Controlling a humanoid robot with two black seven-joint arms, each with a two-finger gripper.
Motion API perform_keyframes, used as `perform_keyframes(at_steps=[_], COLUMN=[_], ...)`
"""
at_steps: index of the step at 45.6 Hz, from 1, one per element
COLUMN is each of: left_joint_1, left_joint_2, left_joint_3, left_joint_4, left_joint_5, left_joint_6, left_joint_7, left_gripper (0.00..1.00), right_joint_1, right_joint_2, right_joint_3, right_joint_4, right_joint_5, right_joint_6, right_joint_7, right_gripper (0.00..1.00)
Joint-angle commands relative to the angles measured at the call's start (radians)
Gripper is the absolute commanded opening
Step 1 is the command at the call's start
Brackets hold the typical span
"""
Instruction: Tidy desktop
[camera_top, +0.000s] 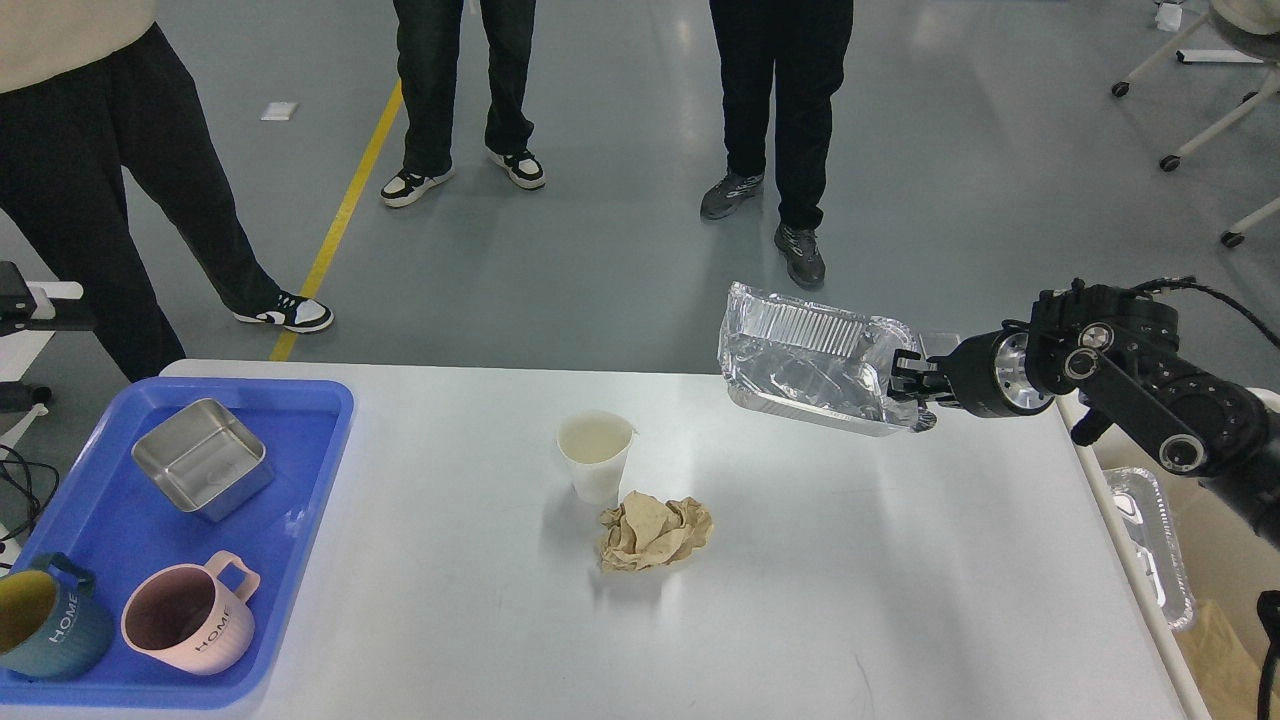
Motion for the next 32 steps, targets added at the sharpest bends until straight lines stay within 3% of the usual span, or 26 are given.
perform_keyframes(at_steps=[1, 8, 20, 25, 32], left_joint_1=[0.005, -0.021, -0.081, -0.125, -0.191], left_joint_2=[-0.105, -0.402, -0.806, -0.907, -1.082], left_joint_3=[0.0, 0.003, 0.087, 0.153, 0.22], left_joint_4=[-0.003, 0.002, 0.045, 0.101, 0.23], left_joint_5=[0.088, 0.26, 0.524, 0.573, 0.631], left_joint_6=[0.094, 0.212, 0.246, 0.267, 0.304], left_joint_7=[0.024, 0.144, 0.316, 0.357, 0.371], left_gripper=[0.94, 0.94, 0.94, 0.93, 0.93], right_joint_1=[-0.001, 0.002, -0.001, -0.003, -0.004], right_joint_2=[0.003, 0.003, 0.003, 0.003, 0.001], right_joint_3=[0.0, 0.0, 0.002, 0.002, 0.002], right_joint_4=[0.001, 0.003, 0.008, 0.011, 0.015], right_joint_5=[0.0, 0.0, 0.0, 0.0, 0.0], right_joint_6=[0.0, 0.0, 0.0, 0.0, -0.002], right_joint_7=[0.0, -0.001, -0.001, 0.0, 0.0], right_gripper=[0.0, 0.0, 0.0, 0.0, 0.0])
